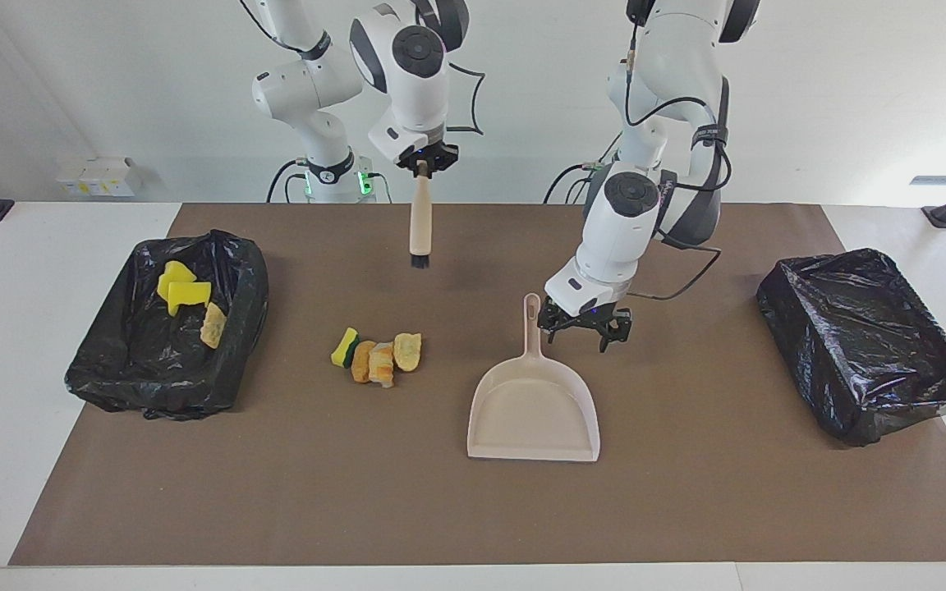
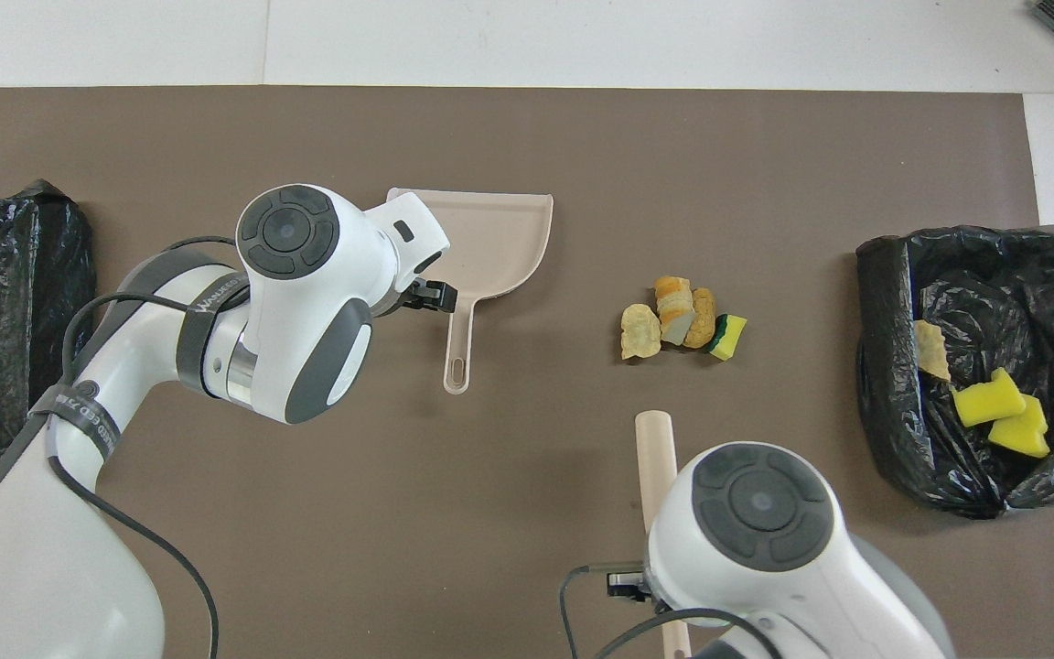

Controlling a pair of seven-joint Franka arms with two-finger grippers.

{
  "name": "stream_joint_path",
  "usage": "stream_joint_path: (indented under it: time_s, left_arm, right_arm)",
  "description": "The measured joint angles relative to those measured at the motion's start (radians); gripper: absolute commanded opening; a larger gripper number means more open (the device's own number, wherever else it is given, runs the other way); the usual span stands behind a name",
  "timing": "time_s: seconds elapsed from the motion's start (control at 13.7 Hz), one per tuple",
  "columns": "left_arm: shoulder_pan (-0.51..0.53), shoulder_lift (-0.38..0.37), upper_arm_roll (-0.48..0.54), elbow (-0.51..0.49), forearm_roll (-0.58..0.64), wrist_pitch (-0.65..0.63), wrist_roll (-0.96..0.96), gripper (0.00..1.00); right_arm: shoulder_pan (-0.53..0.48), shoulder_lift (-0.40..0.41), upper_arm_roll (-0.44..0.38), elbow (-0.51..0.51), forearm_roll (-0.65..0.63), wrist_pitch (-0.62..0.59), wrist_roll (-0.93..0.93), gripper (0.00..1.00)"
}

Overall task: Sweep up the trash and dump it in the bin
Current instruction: 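Grasp the dustpan with the left gripper while the right gripper moves the brush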

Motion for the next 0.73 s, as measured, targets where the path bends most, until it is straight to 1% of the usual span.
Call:
stream_joint_path:
  time_s: [0.07,0.22,0.36,0.51,0.66,0.73]
  left_arm:
    - [-0.009,0.000,0.000,-0.010,0.000,0.007,-0.015,1.00]
    - [-0.050,-0.001,-0.002,-0.027,0.000,0.014,-0.069,1.00]
    - [-0.095,-0.002,-0.003,-0.040,0.000,0.021,-0.136,1.00]
    - [-0.117,-0.008,-0.002,-0.059,0.000,0.022,-0.165,1.00]
    - [-0.124,-0.026,-0.003,-0.090,0.000,0.023,-0.173,1.00]
    - [-0.124,-0.032,-0.002,-0.099,0.000,0.023,-0.173,0.85]
  right_arm:
    - [-0.048,-0.005,0.000,-0.004,-0.044,0.001,-0.047,0.00]
    - [-0.162,0.014,0.000,-0.017,-0.148,0.030,-0.158,0.00]
    - [-0.280,0.078,-0.003,-0.030,-0.280,0.114,-0.267,0.00]
    - [-0.339,0.153,-0.004,-0.031,-0.327,0.172,-0.292,0.00]
    - [-0.346,0.211,0.000,-0.032,-0.334,0.207,-0.292,0.00]
    - [-0.345,0.232,0.005,-0.032,-0.334,0.226,-0.292,0.00]
